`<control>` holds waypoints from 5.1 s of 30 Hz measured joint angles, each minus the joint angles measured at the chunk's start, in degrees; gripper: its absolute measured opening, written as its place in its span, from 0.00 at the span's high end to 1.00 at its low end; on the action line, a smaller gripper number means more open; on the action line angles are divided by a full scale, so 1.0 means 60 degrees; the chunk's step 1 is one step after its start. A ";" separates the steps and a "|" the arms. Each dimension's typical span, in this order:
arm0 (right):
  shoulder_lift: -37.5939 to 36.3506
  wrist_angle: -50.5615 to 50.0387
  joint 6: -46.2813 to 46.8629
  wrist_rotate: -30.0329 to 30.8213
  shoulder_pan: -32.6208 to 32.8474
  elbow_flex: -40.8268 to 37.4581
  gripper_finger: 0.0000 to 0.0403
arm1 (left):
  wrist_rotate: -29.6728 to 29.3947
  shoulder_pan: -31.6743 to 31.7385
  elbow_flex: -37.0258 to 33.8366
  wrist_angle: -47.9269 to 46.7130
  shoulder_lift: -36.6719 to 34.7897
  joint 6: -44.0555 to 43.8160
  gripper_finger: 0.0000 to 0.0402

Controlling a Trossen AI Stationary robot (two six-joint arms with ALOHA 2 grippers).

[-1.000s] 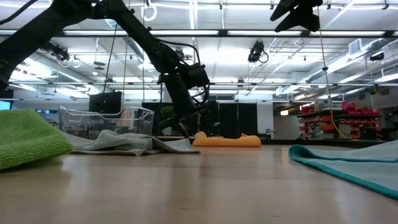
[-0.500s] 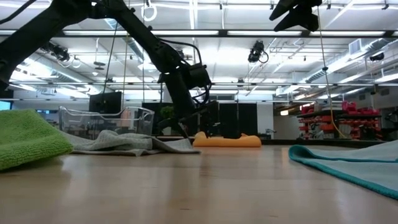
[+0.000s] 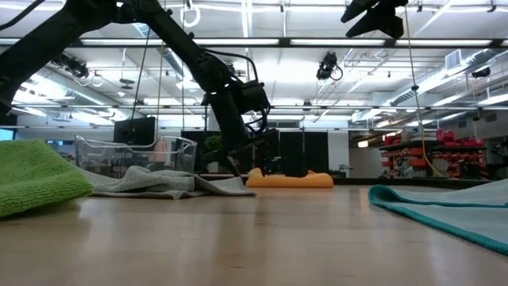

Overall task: Fold microfiber towels
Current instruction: Put the orange microfiber cloth into the transparent bin

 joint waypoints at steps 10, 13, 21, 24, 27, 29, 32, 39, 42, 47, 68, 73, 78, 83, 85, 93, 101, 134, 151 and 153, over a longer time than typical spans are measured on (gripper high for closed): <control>0.0000 -0.0003 -0.0004 0.0004 -0.0168 0.0000 0.57 | -0.0015 -0.0054 0.0000 -0.0276 0.0000 0.0080 0.46; 0.0002 -0.0002 -0.0006 0.0004 -0.0183 0.0000 0.57 | -0.0010 -0.0058 0.0000 -0.0341 0.0000 0.0072 0.48; 0.0002 -0.0003 -0.0069 0.0002 -0.0225 0.0000 0.57 | 0.0308 -0.0137 0.0000 -0.0466 0.0000 -0.0092 0.44; 0.0002 -0.0007 -0.0069 0.0004 -0.0222 0.0000 0.57 | 0.0362 -0.0138 0.0000 -0.0470 0.0000 -0.0355 0.43; 0.0001 -0.0011 -0.0069 0.0004 -0.0222 0.0000 0.57 | 0.0497 -0.0190 0.0006 -0.0609 -0.0003 -0.0072 0.43; 0.0004 -0.0011 -0.0069 0.0004 -0.0222 0.0000 0.57 | 0.0523 -0.0232 0.0009 -0.0710 -0.0006 0.0299 0.43; 0.0004 -0.0018 0.0007 0.0001 -0.0222 0.0000 0.57 | 0.0556 -0.0248 0.0011 -0.0766 -0.0007 0.0744 0.43; 0.0004 -0.0031 0.0023 0.0000 -0.0219 0.0000 0.57 | 0.2720 -0.0339 -0.0017 0.0962 -0.0107 0.1207 0.47; 0.0003 -0.0033 0.0011 -0.0004 -0.0219 0.0000 0.57 | 0.2844 -0.0477 0.0109 0.1097 -0.0360 0.1005 0.51; 0.0002 -0.0046 0.0007 -0.0004 -0.0178 0.0000 0.57 | 0.2222 -0.0580 0.0048 0.1008 -0.0236 0.0774 0.56; 0.0004 -0.0884 -0.0006 -0.0237 -0.0175 -0.0003 0.57 | -0.0229 -0.1413 0.0084 0.3094 -0.0141 -0.0960 0.58; 0.0004 -0.1019 -0.0155 -0.0296 -0.0175 -0.0001 0.57 | -0.1285 -0.1839 0.0088 0.3617 0.0146 -0.1958 0.60; 0.0004 -0.1081 -0.0171 -0.0440 -0.0099 -0.0004 0.57 | -0.1554 -0.1851 0.0074 0.4804 0.0578 -0.3079 0.62; 0.0000 -0.1125 -0.0003 -0.0543 0.0213 -0.0004 0.57 | -0.1491 -0.1693 0.0084 0.4828 0.0588 -0.2436 0.64; 0.0000 -0.1147 -0.0004 -0.0550 0.0316 -0.0004 0.57 | -0.1243 -0.1687 0.0080 0.4710 0.0568 -0.2309 0.65; 0.0000 -0.1155 -0.0456 -0.0546 0.0382 -0.0004 0.57 | -0.0931 -0.1861 0.0080 0.2851 0.0206 -0.1771 0.73; -0.0007 -0.1291 -0.0389 -0.0550 -0.0231 -0.0593 0.57 | -0.0918 -0.2029 0.0084 0.2677 -0.0095 -0.1680 0.80; 0.5006 0.6472 0.1132 -0.1047 -0.4521 -0.3029 0.98 | -0.2080 -0.2464 0.0080 0.1451 -0.2607 0.0770 0.92; 0.7365 0.3847 0.0660 -0.0499 -0.4883 -0.1075 0.99 | -0.1607 -0.2650 0.0087 0.1440 -0.3670 0.2224 0.90; 0.7377 0.3419 0.0754 -0.0506 -0.4911 -0.1075 0.99 | -0.1581 -0.2667 0.0084 0.1261 -0.3795 0.2420 0.91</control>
